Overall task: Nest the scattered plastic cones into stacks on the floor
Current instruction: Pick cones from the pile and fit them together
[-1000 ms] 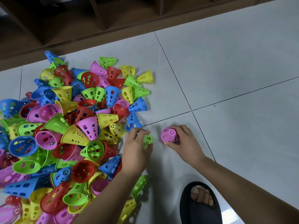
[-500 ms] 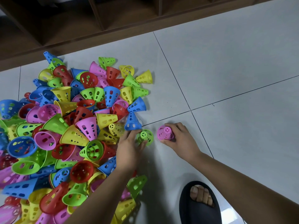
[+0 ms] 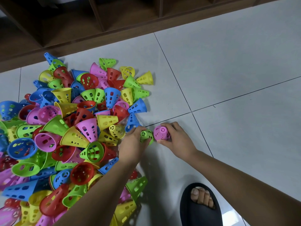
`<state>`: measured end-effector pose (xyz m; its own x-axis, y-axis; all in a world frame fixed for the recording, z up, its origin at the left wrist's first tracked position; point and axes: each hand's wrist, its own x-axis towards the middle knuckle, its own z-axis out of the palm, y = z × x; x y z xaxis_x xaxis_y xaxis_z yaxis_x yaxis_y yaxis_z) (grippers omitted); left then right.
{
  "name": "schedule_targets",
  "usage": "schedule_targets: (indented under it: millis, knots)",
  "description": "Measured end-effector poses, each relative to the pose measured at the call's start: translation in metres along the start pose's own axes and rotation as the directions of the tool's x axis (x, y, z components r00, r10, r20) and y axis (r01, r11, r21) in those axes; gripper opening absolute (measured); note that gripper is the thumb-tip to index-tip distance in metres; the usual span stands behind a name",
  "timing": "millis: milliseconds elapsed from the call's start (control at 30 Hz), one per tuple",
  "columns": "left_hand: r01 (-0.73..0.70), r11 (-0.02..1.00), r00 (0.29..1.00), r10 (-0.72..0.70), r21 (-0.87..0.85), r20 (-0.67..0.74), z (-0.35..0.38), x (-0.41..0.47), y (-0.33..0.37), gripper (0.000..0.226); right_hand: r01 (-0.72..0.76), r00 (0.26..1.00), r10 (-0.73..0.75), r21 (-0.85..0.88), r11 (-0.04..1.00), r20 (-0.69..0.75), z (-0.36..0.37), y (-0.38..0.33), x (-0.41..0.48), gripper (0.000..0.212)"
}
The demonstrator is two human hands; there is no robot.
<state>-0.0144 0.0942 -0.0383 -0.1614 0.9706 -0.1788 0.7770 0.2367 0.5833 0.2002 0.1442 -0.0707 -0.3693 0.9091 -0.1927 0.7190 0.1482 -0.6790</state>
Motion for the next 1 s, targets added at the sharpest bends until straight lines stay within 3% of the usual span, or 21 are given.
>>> schedule_targets:
  millis: [367, 533, 767, 867, 1000]
  knots:
    - [-0.11, 0.965, 0.973, 0.055, -0.238, -0.226, -0.037, 0.013, 0.044, 0.043, -0.047, 0.999, 0.048, 0.029, 0.998, -0.006, 0.001, -0.008, 0.007, 0.059]
    - [-0.203, 0.952, 0.97, 0.164, -0.23, -0.178, -0.027, 0.01, 0.064, 0.041, -0.073, 0.997, 0.073, 0.086, 0.994, 0.002, 0.001, -0.014, 0.013, 0.059]
    - [-0.165, 0.981, 0.982, 0.173, -0.104, 0.077, -0.007, -0.003, 0.034, 0.057, -0.144, 0.986, 0.155, 0.16, 0.977, -0.057, -0.003, -0.008, -0.007, 0.06]
    - [-0.141, 0.987, 0.987, 0.146, -0.071, 0.068, -0.015, -0.014, 0.025, 0.062, -0.132, 0.982, 0.156, 0.204, 0.97, -0.105, -0.001, -0.006, -0.033, 0.053]
    - [-0.116, 0.993, 0.993, 0.116, 0.02, 0.016, -0.03, -0.037, 0.002, 0.05, -0.077, 0.982, 0.104, 0.17, 0.982, -0.155, 0.008, -0.017, -0.063, 0.041]
